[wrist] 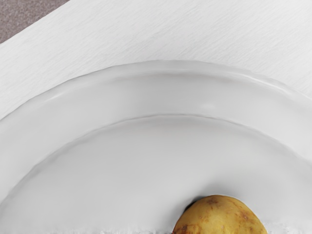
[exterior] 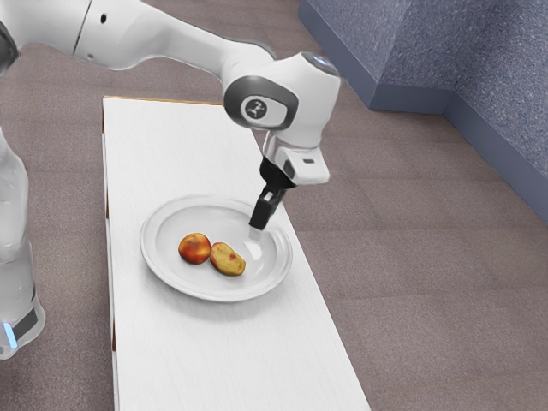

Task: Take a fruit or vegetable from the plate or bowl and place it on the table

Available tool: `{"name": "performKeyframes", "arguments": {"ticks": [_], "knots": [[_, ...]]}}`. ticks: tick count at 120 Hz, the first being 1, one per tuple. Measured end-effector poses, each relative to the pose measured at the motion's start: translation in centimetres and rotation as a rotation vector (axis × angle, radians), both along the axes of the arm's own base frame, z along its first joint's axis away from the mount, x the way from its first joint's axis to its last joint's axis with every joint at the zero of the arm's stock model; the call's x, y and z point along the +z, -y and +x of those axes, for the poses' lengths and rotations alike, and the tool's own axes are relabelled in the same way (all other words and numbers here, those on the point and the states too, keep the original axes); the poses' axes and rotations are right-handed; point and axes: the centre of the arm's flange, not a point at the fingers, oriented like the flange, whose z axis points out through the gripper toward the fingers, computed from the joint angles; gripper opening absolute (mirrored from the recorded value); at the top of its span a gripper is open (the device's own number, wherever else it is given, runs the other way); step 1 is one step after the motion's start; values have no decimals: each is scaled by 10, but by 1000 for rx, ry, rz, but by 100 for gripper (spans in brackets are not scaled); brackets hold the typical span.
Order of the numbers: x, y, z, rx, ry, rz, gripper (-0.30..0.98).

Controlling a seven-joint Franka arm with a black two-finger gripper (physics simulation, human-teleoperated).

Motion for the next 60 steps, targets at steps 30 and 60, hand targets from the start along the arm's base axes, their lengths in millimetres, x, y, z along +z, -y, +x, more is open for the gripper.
{"name": "performKeyframes", "arguments": {"ticks": [30,60], "knots": [[-7,6,-37,-100,-8,0,69],[-10,12,-64,-160,-21,-14,69]]}}
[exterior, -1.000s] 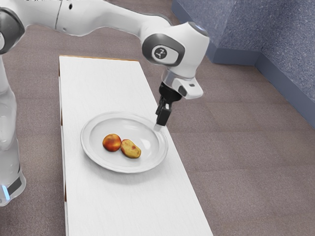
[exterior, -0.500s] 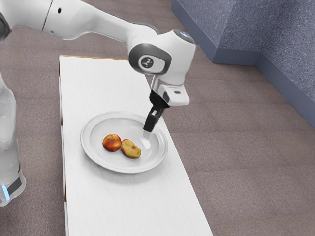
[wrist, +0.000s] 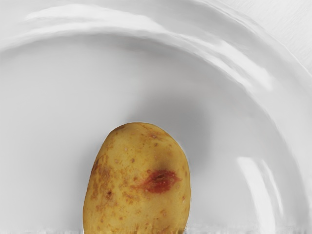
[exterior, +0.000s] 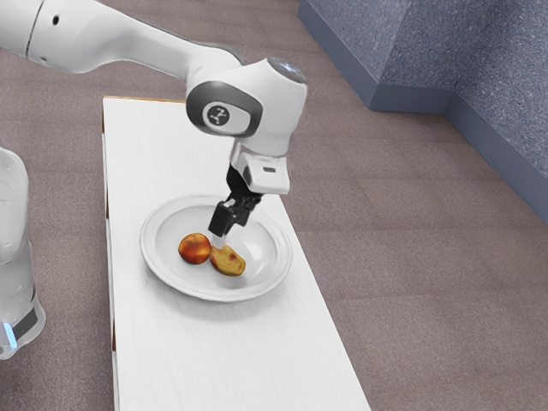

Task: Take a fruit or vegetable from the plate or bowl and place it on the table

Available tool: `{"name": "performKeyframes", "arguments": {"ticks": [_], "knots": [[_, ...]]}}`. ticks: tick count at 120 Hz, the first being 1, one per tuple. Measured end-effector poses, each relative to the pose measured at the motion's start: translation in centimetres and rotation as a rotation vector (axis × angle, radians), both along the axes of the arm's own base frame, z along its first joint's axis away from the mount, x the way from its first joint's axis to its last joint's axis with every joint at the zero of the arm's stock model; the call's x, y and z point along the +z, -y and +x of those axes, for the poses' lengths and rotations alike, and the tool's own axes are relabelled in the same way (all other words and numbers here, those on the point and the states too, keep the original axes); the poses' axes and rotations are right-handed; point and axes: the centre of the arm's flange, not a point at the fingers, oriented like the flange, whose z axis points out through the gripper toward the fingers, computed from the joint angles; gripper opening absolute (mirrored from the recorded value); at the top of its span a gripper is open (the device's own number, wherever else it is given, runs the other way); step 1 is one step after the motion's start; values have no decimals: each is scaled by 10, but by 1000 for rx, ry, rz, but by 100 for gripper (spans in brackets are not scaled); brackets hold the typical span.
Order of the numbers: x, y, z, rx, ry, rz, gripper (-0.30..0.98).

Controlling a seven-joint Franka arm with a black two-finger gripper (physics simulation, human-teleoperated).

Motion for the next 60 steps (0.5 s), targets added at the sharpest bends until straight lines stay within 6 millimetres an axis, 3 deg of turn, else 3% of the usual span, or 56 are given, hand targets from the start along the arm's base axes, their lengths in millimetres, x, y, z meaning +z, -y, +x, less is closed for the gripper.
{"name": "performKeyframes", "arguments": {"ticks": [26,60], "knots": [[-18,-2,-10,-28,-48,-5,69],[-21,-5,-17,-54,-71,-8,69]]}}
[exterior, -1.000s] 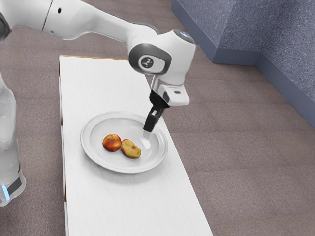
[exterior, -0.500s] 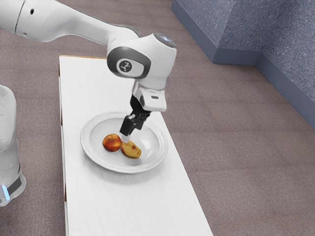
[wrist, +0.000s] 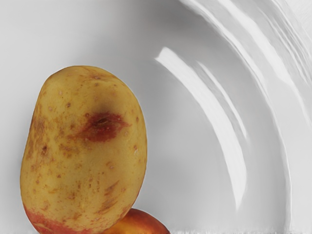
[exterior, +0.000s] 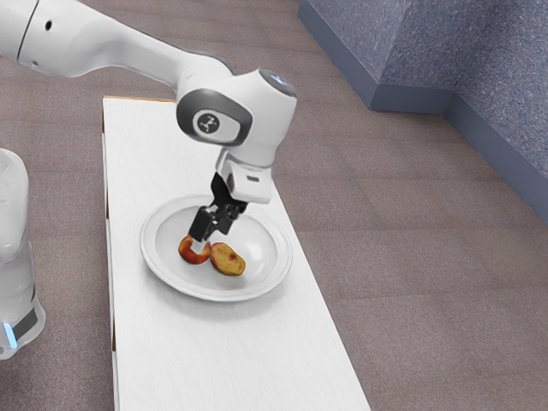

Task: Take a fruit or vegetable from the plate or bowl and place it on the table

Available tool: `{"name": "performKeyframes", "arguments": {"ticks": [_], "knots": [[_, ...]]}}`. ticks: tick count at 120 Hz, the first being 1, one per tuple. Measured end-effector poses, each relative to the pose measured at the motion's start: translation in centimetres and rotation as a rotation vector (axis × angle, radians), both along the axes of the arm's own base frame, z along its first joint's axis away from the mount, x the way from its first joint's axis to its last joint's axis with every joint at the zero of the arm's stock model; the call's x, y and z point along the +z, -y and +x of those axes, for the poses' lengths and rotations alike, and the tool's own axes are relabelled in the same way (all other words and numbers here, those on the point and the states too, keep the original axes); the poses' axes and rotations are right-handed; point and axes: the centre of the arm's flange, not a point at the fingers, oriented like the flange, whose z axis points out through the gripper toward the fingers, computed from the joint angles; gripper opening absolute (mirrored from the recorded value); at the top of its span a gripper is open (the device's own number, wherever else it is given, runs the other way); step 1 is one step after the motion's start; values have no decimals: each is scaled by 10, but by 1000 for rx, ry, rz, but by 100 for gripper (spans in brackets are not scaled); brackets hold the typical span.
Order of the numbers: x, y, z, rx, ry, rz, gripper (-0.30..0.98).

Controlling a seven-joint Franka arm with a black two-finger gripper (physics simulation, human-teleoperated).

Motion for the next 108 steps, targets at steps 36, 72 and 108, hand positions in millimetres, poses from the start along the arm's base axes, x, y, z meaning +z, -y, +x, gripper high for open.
{"name": "performKeyframes", "arguments": {"ticks": [36,72,108], "knots": [[-9,-6,1,-21,-15,24,69],[-27,-10,10,-32,-49,42,69],[-28,-10,19,-17,-3,37,69]]}}
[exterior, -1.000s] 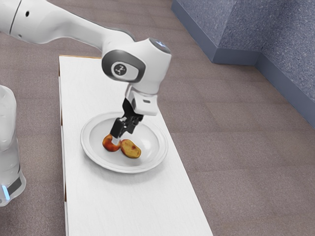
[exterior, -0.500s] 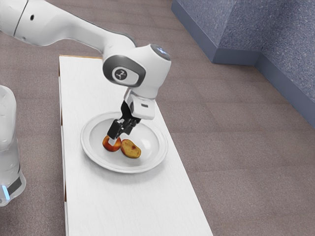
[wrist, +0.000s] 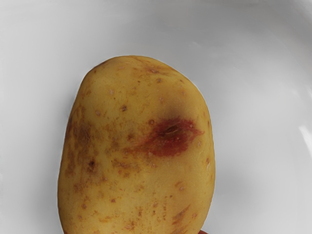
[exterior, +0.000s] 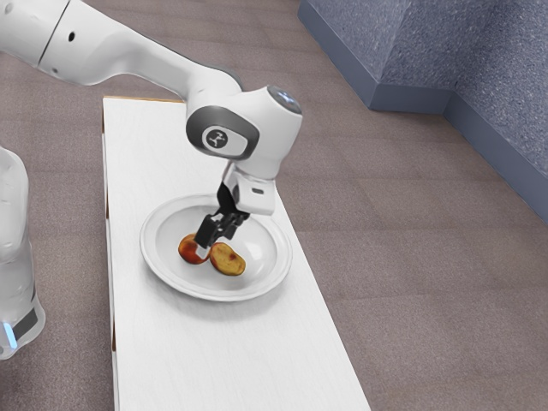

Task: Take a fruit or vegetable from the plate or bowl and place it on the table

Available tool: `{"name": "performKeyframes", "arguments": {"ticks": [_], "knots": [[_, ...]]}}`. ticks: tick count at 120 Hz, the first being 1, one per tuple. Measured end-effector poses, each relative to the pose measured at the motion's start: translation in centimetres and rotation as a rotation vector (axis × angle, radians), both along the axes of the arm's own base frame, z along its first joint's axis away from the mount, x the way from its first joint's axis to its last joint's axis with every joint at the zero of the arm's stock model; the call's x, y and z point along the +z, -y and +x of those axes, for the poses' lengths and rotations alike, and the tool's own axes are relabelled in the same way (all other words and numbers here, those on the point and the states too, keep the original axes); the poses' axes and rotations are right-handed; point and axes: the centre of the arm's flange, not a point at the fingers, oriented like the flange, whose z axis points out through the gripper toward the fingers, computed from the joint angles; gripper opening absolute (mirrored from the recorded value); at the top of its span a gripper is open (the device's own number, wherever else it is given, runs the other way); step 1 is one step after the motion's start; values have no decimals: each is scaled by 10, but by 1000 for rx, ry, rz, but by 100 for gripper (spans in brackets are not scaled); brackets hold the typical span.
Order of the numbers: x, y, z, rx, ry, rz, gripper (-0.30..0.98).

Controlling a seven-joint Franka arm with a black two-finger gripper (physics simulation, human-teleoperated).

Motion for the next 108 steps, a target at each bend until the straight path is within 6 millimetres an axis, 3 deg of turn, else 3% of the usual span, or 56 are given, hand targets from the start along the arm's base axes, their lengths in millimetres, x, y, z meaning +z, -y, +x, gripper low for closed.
{"name": "performKeyframes", "arguments": {"ticks": [46,88,108], "knots": [[-6,-3,13,36,47,-13,69],[-25,-2,26,57,50,-24,68],[-32,-3,29,65,41,-27,56]]}}
